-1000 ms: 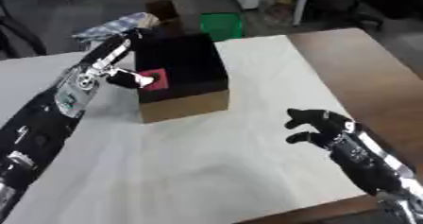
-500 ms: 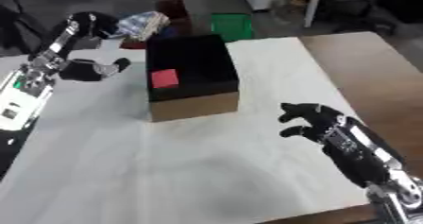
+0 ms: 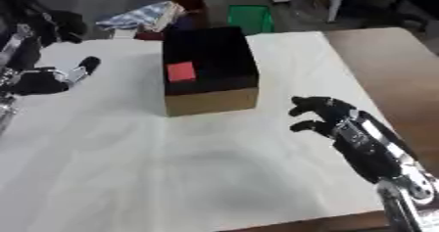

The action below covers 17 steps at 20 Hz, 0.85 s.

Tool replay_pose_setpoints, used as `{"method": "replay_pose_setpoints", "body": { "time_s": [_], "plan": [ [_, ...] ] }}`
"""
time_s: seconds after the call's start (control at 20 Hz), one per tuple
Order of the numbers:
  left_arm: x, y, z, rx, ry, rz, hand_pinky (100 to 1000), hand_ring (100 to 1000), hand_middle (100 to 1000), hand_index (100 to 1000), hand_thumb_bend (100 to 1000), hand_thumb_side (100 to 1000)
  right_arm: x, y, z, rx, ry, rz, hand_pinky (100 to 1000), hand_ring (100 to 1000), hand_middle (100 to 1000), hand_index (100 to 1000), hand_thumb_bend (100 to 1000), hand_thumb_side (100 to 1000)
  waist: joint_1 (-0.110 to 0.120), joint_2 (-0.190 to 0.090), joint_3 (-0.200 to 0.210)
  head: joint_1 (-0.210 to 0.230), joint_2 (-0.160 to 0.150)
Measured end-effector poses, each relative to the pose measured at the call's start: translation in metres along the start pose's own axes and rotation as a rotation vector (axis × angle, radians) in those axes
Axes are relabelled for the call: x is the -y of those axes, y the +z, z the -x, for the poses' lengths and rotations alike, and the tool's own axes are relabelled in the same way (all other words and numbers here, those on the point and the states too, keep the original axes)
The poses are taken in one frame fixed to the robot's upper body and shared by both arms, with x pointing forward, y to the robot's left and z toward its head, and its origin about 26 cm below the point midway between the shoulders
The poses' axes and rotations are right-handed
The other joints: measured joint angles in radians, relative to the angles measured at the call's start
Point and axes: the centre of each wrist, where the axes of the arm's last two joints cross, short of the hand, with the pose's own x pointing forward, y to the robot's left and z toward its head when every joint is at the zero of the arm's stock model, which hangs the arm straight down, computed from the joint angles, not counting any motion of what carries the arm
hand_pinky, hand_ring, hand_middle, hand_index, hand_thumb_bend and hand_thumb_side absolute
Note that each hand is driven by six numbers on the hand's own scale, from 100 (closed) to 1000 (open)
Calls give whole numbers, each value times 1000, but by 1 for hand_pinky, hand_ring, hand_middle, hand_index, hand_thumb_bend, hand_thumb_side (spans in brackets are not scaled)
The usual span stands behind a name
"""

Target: Pick up objects on the table and place them in the box.

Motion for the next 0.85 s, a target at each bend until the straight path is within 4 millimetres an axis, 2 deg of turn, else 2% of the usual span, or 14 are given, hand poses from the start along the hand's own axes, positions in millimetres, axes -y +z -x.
{"method": "replay_pose_setpoints", "body": {
  "time_s": [0.3,0.85],
  "plan": [
    [10,23,11,-81,41,-8,726,741,673,791,375,179,0,3,1,-5,-1,17,749,1000,698,809,100,757,-9,0,11,7,21],
    [23,37,20,-145,79,-6,728,743,676,793,354,222,-1,4,2,-5,-8,31,745,1000,697,808,100,757,-14,-2,16,7,30]
  ]
}}
